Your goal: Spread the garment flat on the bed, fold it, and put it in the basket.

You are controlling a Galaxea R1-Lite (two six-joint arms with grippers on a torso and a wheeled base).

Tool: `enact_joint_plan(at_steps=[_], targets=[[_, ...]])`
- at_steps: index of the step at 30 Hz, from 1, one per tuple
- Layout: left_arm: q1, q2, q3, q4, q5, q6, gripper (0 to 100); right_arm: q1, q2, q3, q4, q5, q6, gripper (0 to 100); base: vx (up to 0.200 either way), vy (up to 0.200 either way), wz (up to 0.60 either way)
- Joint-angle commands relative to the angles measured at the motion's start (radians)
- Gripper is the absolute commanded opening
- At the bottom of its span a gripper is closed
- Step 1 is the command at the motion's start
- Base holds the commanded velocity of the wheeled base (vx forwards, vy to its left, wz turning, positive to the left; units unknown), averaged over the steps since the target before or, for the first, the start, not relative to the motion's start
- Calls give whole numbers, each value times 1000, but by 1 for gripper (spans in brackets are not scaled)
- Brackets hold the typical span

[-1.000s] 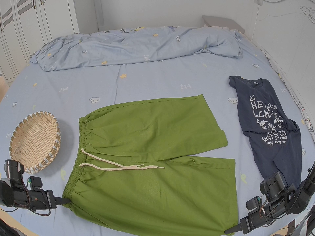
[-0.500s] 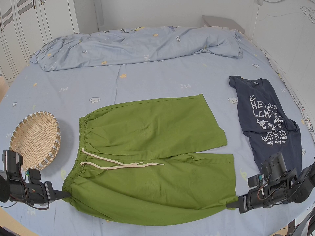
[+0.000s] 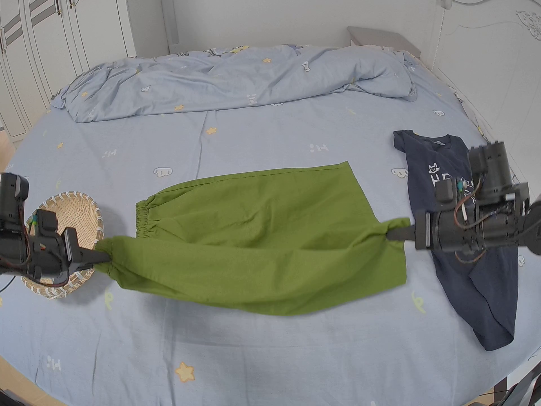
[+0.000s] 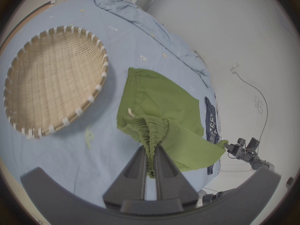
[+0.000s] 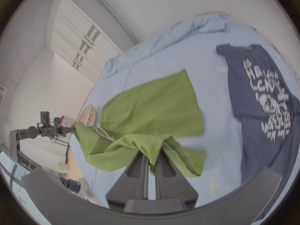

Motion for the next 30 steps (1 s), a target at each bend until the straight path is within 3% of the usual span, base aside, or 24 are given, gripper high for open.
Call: enact_joint_plan(at_steps=[1,8,12,15,30], targets=[[-10,173,-172,29,13,-18,0,-30,57,-215,53,-9,-4,0,0,0,0],[-10,291,-288,29,13,-19,0,-89,234,-419,65,-48,-7,0,0,0,0],[-13,340,-371,35,13,-25,0,-99,334,-536,62,-164,-23,0,0,0,0],[-16,360,-417,38,13,-50,0,-99,386,-590,53,-207,-53,0,0,0,0],[-2,416,-497,29,11,-54,0,-94,498,-766,25,-213,-82,0,0,0,0]])
